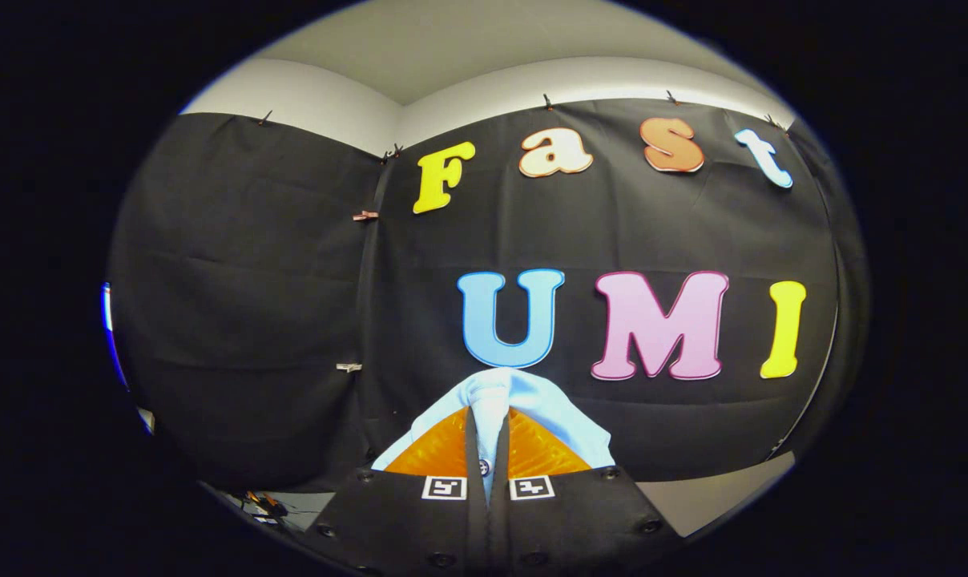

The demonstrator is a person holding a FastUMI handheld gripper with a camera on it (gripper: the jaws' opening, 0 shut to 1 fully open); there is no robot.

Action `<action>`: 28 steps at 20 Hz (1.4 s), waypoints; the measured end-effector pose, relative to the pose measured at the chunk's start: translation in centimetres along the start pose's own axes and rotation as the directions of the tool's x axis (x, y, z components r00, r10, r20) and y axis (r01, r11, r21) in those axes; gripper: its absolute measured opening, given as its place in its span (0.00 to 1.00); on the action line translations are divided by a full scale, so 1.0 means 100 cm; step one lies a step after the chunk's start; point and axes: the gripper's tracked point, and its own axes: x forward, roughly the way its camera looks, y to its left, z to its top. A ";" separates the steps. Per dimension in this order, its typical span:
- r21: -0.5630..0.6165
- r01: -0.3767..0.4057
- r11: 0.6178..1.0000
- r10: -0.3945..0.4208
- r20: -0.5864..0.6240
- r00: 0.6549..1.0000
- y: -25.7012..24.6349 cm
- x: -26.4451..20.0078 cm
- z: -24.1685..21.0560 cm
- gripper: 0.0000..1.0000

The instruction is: Put the clothes into the washing machine and then close the washing machine lid.

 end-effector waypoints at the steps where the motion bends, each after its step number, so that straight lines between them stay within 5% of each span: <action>1: 0.006 -0.023 1.000 0.023 -0.012 1.000 0.005 0.010 -0.009 0.05; 9: 0.105 -0.092 0.990 0.111 -0.193 0.975 0.018 0.081 -0.109 0.05; 18: 0.159 -0.095 0.983 0.152 -0.394 0.906 0.000 0.128 -0.218 0.05; 28: 0.155 -0.052 0.987 0.145 -0.683 0.716 -0.010 0.121 -0.327 0.05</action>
